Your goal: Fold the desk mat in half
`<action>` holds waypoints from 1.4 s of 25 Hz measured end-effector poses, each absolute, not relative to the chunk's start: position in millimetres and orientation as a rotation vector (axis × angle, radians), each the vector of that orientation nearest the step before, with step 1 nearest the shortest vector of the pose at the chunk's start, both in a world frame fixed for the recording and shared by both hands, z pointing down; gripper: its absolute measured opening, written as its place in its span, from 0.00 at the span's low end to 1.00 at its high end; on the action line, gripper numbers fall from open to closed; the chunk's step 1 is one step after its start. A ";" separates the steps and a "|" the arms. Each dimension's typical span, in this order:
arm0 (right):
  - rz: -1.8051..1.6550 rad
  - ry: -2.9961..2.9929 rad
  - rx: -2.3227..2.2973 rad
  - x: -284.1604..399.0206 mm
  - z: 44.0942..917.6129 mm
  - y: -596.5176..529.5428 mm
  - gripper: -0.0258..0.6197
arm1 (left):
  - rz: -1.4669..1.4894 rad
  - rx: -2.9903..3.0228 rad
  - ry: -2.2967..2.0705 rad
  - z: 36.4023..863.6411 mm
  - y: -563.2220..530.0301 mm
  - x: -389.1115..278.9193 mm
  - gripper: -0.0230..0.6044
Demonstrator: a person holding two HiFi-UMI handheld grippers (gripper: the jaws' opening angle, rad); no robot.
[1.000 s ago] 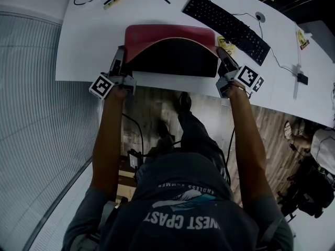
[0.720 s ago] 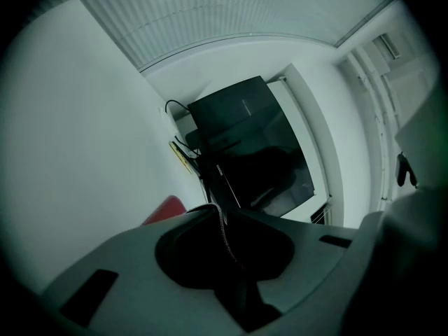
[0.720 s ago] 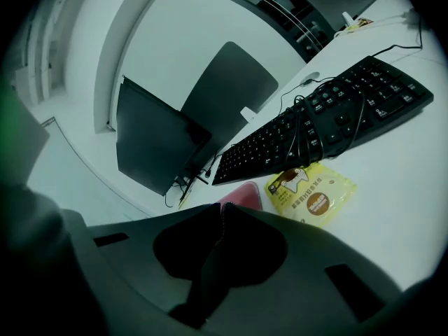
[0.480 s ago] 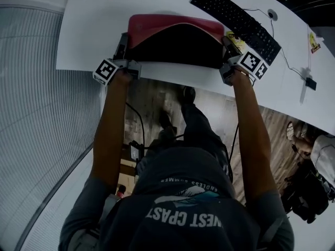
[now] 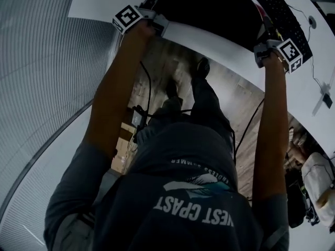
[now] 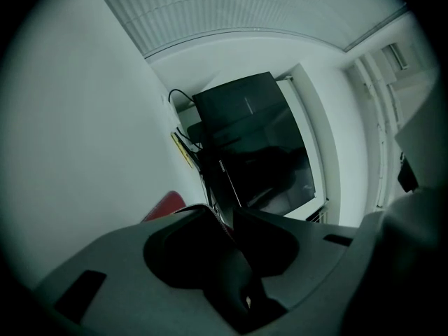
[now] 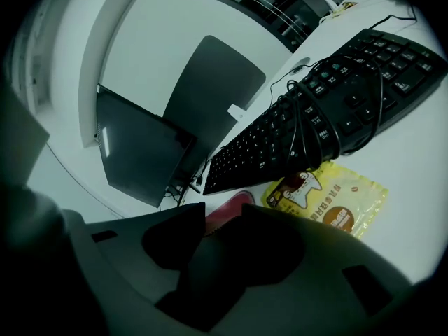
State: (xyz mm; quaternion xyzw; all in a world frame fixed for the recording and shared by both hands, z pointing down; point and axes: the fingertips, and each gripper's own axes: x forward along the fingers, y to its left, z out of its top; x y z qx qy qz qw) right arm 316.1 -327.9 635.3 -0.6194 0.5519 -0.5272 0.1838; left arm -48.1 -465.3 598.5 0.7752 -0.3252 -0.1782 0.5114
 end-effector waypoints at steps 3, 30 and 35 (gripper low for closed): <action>-1.483 1.579 -1.756 311.5 632.6 -328.7 0.34 | -0.410 1.879 -0.747 592.2 -457.6 -41.7 0.27; -1.208 1.896 -1.837 281.9 534.2 -328.1 0.38 | -0.362 2.323 -0.634 460.1 -412.2 -38.9 0.31; -1.069 2.040 -1.835 259.3 494.7 -322.3 0.27 | -0.274 2.496 -0.608 437.8 -388.9 -43.3 0.27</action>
